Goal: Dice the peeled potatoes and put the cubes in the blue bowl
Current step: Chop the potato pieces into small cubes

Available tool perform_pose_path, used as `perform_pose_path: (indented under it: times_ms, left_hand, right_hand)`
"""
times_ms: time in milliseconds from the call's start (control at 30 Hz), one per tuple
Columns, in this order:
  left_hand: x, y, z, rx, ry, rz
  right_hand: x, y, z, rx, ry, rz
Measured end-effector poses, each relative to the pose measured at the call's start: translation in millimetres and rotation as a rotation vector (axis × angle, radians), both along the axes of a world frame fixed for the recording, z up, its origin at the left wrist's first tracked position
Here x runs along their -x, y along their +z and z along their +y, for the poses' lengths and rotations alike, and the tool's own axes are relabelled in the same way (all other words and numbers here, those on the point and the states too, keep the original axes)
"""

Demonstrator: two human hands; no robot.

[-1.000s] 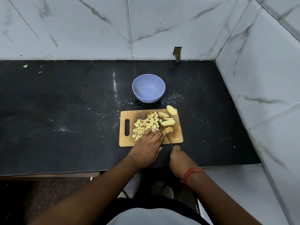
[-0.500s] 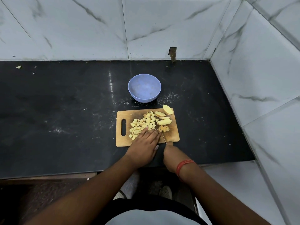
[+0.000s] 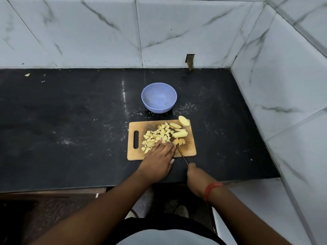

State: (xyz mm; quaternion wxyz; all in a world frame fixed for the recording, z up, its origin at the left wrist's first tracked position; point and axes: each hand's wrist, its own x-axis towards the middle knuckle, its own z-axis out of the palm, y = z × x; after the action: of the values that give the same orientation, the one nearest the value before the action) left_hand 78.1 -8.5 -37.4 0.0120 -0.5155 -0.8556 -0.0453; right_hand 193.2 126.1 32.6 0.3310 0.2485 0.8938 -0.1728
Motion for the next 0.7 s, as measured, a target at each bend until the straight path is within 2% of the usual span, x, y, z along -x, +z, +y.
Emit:
perform_pose_path:
  times_ms: [67, 100, 233, 300, 433, 600, 700]
  left_hand:
    - [-1.3, 3.1, 2.2, -0.025, 0.014, 0.009]
    - [-1.5, 5.1, 3.3, -0.051, 0.021, 0.019]
    - [0.2, 14.0, 18.7, -0.152, -0.039, 0.051]
    - [3.5, 15.7, 33.8, -0.108, -0.140, 0.053]
    - [15.8, 12.4, 45.8, 0.041, -0.247, 0.056]
    - [24.1, 7.2, 12.1, 0.006, -0.201, 0.117]
    - [26.0, 9.0, 8.6, -0.002, -0.174, 0.103]
  right_hand:
    - [-16.3, -0.3, 13.9, 0.093, 0.012, 0.042]
    - [-20.6, 1.8, 20.4, 0.172, -0.050, 0.068]
    - [-23.7, 24.3, 33.6, 0.588, -0.618, 0.263]
    - [-19.7, 34.6, 36.9, 0.644, -0.718, 0.332]
    - [-9.1, 39.6, 43.4, 0.663, -0.701, 0.371]
    - [-9.7, 28.0, 49.9, 0.670, -0.684, 0.380]
    - [-0.5, 17.2, 53.9, 0.578, -0.625, 0.427]
